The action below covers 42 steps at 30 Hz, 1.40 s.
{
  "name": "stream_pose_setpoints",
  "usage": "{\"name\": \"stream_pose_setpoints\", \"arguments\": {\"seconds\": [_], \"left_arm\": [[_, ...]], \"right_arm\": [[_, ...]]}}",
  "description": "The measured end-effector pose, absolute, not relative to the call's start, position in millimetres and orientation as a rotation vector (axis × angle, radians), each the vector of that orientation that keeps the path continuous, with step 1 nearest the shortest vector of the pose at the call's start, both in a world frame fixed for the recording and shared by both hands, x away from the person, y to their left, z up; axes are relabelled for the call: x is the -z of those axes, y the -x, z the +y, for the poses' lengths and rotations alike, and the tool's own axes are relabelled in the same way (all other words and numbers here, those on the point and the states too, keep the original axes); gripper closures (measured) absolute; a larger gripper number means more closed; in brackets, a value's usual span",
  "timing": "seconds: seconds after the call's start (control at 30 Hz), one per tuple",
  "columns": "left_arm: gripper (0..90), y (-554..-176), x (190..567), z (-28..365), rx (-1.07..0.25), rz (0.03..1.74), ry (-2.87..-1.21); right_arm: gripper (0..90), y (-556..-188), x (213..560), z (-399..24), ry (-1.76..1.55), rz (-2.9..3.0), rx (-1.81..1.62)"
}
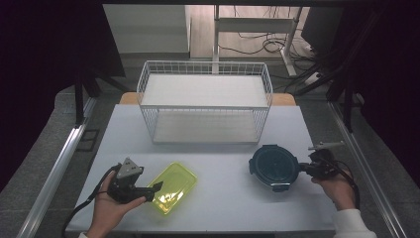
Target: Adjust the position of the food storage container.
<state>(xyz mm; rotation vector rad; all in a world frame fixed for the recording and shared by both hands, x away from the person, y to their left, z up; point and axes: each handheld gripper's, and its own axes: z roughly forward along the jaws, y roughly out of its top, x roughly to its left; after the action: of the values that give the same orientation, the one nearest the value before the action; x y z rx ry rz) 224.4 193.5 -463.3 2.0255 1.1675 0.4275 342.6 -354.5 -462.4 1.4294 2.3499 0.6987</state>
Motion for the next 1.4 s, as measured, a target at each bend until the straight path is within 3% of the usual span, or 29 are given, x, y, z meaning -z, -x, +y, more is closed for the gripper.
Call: {"name": "stream_pose_setpoints", "arguments": {"seconds": [1.4], "left_arm": [[17.6,-224.1,461.0,196.2,-0.432,1.169,-2.013]], "right_arm": [[89.2,-338.4,475.4,-279.8,-1.274,2.518,-0.717]]}}
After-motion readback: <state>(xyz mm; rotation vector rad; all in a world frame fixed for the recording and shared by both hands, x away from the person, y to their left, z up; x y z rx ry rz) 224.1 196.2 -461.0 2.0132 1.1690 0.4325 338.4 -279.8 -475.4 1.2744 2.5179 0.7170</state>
